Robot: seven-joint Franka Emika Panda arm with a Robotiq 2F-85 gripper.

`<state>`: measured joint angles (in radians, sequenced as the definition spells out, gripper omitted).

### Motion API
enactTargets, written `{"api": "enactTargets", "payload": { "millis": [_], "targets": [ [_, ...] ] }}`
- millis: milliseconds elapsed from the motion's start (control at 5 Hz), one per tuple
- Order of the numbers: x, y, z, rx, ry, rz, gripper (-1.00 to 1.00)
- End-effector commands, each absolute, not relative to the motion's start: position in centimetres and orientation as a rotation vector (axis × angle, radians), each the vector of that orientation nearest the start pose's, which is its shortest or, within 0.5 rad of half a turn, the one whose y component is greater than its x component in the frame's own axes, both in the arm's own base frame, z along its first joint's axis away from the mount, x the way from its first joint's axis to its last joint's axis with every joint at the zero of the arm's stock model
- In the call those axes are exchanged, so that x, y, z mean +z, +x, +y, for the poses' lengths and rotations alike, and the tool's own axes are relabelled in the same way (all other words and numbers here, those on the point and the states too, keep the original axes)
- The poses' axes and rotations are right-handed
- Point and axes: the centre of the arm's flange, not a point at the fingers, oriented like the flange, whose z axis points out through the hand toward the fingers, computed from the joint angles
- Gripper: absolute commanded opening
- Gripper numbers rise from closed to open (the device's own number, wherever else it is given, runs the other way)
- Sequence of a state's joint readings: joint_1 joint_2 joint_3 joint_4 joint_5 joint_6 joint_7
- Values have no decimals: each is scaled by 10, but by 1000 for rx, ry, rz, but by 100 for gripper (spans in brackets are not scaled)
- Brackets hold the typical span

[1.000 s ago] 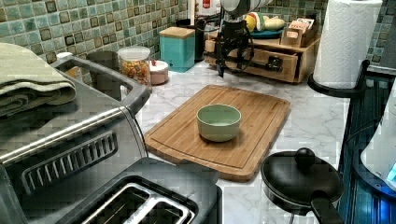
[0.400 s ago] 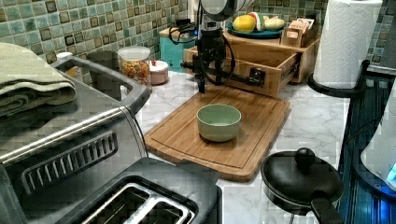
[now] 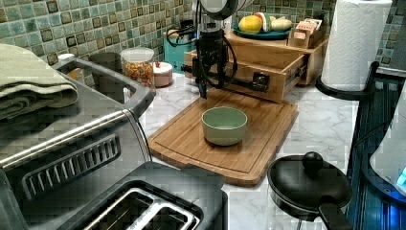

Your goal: Open the drawer.

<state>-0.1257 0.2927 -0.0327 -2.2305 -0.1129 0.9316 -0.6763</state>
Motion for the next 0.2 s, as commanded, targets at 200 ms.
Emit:
{"api": "enactTargets", "payload": {
  "millis": [200],
  "targets": [
    [254, 531, 45, 76, -3131, 331, 100]
  ]
}}
